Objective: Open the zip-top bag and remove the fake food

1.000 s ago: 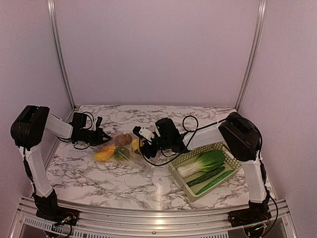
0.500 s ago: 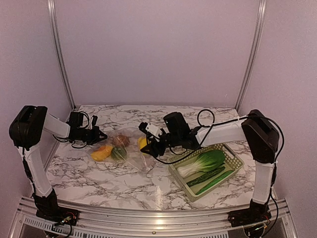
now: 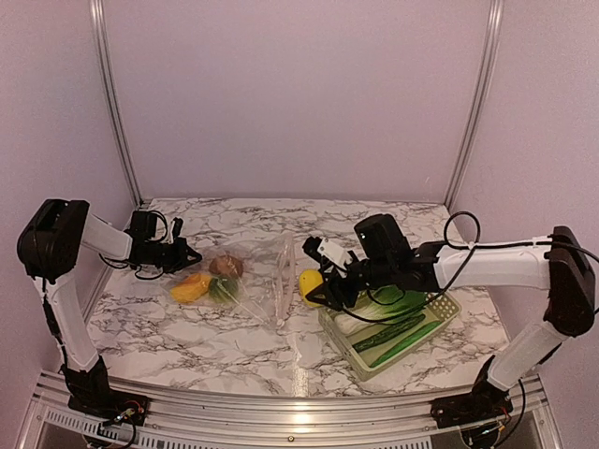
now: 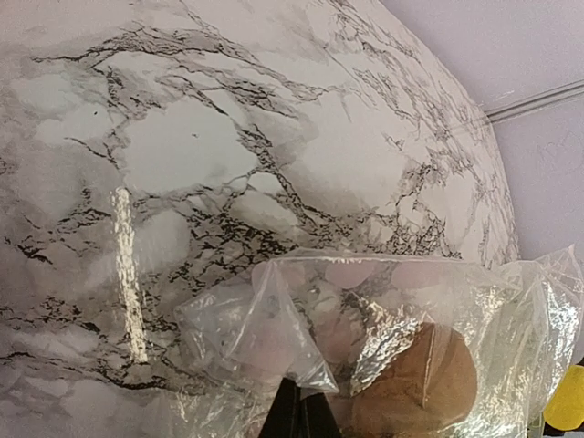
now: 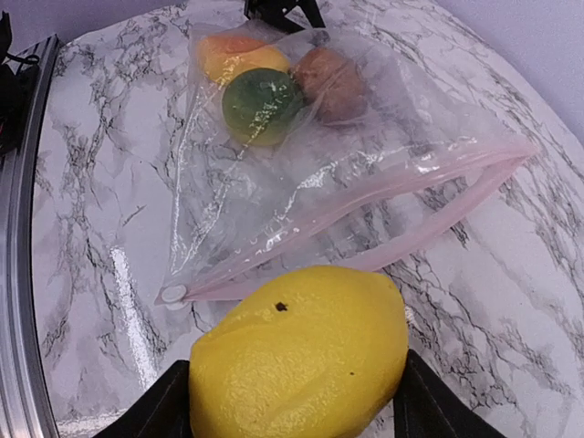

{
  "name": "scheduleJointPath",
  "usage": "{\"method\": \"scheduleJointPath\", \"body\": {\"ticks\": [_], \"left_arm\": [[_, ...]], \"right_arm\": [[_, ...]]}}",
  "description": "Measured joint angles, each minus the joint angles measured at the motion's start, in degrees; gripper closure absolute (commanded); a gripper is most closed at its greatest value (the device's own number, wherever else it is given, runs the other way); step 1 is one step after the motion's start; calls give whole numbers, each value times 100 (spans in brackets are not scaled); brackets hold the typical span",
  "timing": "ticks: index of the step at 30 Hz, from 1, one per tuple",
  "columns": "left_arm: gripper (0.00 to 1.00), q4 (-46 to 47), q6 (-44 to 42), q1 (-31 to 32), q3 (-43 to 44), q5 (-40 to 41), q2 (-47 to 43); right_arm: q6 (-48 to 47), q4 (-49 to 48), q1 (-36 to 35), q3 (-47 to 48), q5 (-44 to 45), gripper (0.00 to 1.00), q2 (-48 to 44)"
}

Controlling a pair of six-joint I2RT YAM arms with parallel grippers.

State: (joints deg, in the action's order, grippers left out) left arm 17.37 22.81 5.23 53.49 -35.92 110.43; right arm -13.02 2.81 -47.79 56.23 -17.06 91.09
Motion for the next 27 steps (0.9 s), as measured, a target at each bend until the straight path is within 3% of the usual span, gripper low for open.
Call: {"method": "scheduleJointPath", "body": {"ticks": [7, 12, 16, 18, 23, 27], "left_arm": [[100, 2, 0, 0, 4, -2, 0], [100, 39, 28, 0, 13, -2, 4], [100, 44, 35, 0, 13, -2, 15], [100, 42, 33, 0, 15, -2, 15], [100, 42, 31, 0, 20, -4, 15], [100, 42, 13, 0, 20, -2, 15]], "right_arm": [[505, 625, 7, -828, 367, 67, -1298], [833, 894, 28, -1093, 612, 65, -1733], [1045, 1182, 48, -1296, 828, 37, -1799], [1150, 1300, 50, -1364, 933, 28, -1805], [1287, 1366, 52, -1397, 1154, 22, -1908], [1241, 1351, 57, -1244, 1248, 8, -1784]]}}
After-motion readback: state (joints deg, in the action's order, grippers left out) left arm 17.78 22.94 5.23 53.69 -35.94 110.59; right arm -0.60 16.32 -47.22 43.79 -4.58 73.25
